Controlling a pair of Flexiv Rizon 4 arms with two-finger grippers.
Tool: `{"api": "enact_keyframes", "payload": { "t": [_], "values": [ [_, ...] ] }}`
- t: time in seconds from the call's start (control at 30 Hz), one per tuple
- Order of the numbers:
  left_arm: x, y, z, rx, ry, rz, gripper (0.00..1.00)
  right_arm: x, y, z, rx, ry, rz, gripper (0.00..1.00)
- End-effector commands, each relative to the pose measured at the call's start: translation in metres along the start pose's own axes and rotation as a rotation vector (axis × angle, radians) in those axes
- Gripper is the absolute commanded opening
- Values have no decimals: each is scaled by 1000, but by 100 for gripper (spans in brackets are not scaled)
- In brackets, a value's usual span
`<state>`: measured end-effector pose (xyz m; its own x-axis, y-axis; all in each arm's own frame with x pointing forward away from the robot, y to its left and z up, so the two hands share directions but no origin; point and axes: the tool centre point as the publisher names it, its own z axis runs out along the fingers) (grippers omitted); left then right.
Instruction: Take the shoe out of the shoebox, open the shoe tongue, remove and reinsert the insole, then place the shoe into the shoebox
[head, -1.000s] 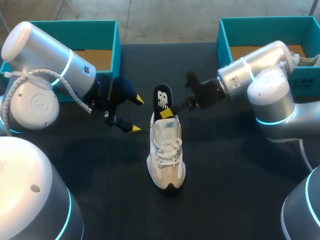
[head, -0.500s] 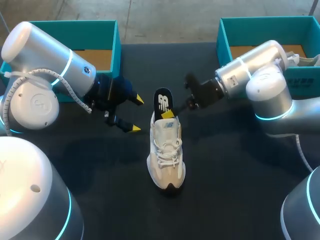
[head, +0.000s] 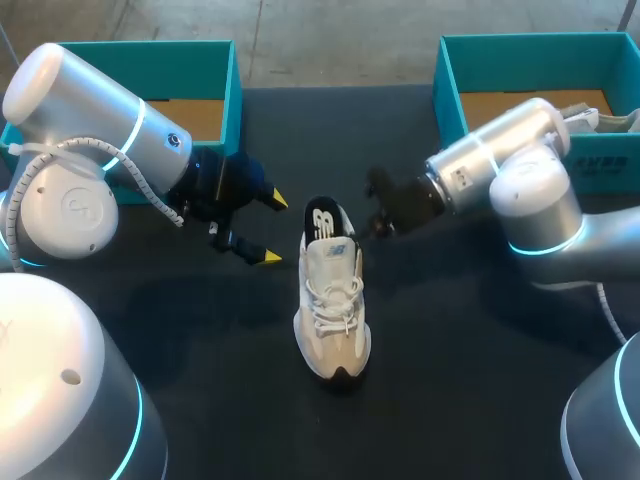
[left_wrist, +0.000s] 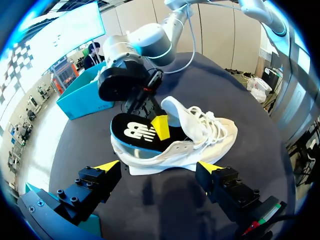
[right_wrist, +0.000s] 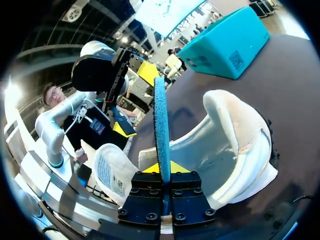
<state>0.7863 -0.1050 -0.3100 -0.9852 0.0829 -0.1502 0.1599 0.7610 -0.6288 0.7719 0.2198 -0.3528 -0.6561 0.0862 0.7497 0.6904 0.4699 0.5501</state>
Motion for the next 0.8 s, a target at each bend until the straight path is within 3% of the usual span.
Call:
{"api": "enact_keyframes", "payload": {
  "t": [0.03,0.07,0.13,0.2,0.57,0.67,0.73,0.8],
  "values": [
    [1,0,0,-4,0,0,100,0,1,5,8,-6,5,0],
    [1,0,0,-4,0,0,100,1,3,3,6,-15,0,0],
    [1,0,0,-4,0,0,100,3,7,0,7,-33,-12,18],
    [1,0,0,-4,0,0,100,5,11,-4,14,-48,-25,25],
    [1,0,0,-4,0,0,100,3,31,-16,58,-75,-78,23],
    [1,0,0,-4,0,0,100,-3,33,-18,67,-63,-88,16],
    [1,0,0,-4,0,0,100,-7,33,-18,77,-57,-87,0],
    [1,0,0,-4,0,0,100,-11,31,-18,80,-44,-82,0]
  ]
}}
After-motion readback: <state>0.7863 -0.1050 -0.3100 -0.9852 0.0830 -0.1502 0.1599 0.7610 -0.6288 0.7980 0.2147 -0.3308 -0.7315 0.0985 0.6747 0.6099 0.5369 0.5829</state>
